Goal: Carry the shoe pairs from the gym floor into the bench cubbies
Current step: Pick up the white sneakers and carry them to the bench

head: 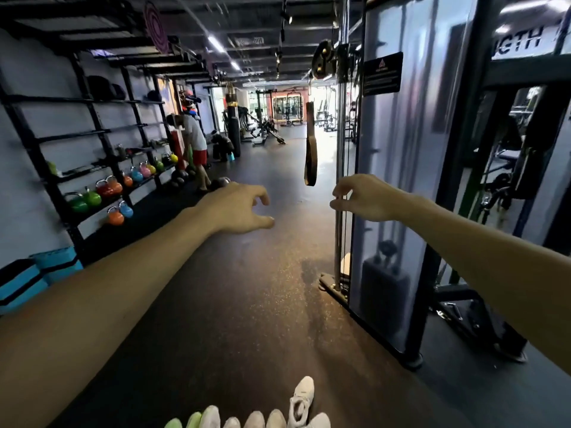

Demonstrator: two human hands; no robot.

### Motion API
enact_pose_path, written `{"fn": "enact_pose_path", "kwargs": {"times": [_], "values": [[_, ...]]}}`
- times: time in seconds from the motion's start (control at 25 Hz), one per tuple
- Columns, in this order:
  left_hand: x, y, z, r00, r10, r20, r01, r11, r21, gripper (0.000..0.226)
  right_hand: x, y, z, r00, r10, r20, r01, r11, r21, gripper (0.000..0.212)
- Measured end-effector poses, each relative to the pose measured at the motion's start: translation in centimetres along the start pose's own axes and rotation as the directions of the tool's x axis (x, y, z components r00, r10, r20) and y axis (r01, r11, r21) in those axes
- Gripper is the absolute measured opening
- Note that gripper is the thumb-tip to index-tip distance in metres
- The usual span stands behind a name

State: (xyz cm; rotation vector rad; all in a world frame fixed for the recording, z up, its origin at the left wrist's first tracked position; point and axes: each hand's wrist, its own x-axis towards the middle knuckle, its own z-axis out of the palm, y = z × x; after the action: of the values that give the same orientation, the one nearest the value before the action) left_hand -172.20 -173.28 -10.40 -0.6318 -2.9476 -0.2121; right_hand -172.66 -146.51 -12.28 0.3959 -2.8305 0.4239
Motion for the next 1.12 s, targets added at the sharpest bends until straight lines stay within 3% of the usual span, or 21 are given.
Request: {"fn": "enact_pose_path", "kwargs": {"times": [0.24,0.44,0.76,0.92,1.12], "values": [[13.9,-3.2,7.0,0.999,0.038,0.029,-0.037,0.999,-0.023,0.054,10.3,7.2,8.5,0.997,0.061,0.044,-0.060,0.998,-0.007,0.042],[21.3,-5.9,16.3,0.988,0.038,0.147,-0.026,0.996,-0.081,0.050,14.5,11.9,17.6,0.984,0.137,0.112,-0.138,0.990,-0.001,0.043],[27.2,-11.3,43.5,0.908,0.097,0.408,-0.014,0.979,-0.201,0.051,13.3,19.5,42.6,0.908,0.351,0.227,-0.347,0.936,-0.059,0.036],[24.9,-13.7,60.4,0.821,0.092,0.564,0.015,0.983,-0.181,0.060,8.4,22.3,58.5,0.817,0.441,0.370,-0.438,0.894,-0.097,0.037],[20.8,-15.9,77.6,0.731,0.120,0.672,-0.012,0.987,-0.163,0.062,3.5,24.7,73.9,0.748,0.491,0.447,-0.513,0.855,-0.081,0.038]]}}
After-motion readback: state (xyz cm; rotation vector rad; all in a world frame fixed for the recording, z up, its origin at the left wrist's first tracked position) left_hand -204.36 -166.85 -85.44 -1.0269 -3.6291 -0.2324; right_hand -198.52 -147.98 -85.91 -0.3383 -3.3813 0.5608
